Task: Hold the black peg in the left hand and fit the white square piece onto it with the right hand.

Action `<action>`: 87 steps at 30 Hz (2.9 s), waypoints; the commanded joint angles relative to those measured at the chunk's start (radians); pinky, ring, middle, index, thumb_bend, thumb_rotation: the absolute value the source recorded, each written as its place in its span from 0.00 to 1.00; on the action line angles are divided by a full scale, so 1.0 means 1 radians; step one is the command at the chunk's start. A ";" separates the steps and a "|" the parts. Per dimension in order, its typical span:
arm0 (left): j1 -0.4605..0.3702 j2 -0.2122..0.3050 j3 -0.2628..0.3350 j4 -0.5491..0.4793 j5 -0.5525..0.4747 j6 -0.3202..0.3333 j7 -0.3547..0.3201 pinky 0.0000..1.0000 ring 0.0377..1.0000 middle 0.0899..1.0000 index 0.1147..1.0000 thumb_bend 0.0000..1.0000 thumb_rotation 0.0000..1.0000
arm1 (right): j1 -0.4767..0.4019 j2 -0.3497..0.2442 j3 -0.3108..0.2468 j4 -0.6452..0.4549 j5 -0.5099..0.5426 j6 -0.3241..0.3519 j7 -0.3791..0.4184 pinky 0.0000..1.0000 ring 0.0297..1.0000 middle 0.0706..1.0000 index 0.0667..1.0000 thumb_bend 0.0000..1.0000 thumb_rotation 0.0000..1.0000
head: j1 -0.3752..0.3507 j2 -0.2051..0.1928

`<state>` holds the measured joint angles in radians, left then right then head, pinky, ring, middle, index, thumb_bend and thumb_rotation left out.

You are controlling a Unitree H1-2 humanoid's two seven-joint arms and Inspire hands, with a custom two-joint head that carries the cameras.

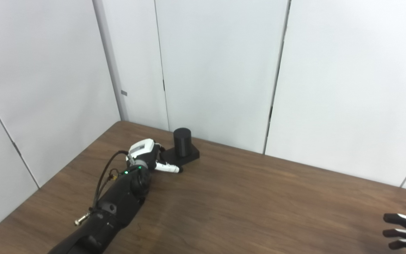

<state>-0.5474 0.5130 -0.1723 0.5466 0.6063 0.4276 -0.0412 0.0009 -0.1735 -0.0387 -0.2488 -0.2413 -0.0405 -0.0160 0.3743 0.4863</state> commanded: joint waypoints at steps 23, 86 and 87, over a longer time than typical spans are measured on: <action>-0.068 -0.008 -0.016 0.097 -0.011 -0.097 0.116 0.94 0.98 0.93 0.69 0.95 0.33 | -0.022 0.006 0.002 -0.068 -0.008 0.027 0.004 0.48 0.59 0.68 0.64 0.52 0.00 | -0.015 0.005; 0.094 -0.055 -0.396 -0.245 0.084 -0.687 -0.096 0.89 0.94 0.88 0.42 0.52 0.07 | -0.039 -0.002 -0.014 0.038 0.016 -0.070 -0.024 0.53 0.61 0.69 0.65 0.53 0.00 | -0.186 0.083; 0.094 -0.060 -0.404 -0.249 0.087 -0.688 -0.103 0.89 0.94 0.88 0.42 0.52 0.07 | -0.040 -0.002 -0.014 0.042 0.013 -0.075 -0.026 0.53 0.61 0.69 0.65 0.53 0.00 | -0.191 0.087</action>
<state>-0.4794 0.4790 -0.5159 0.3019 0.6473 -0.2147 -0.0742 -0.0051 -0.1623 -0.0463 -0.1956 -0.2254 -0.0599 -0.0289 0.1872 0.5691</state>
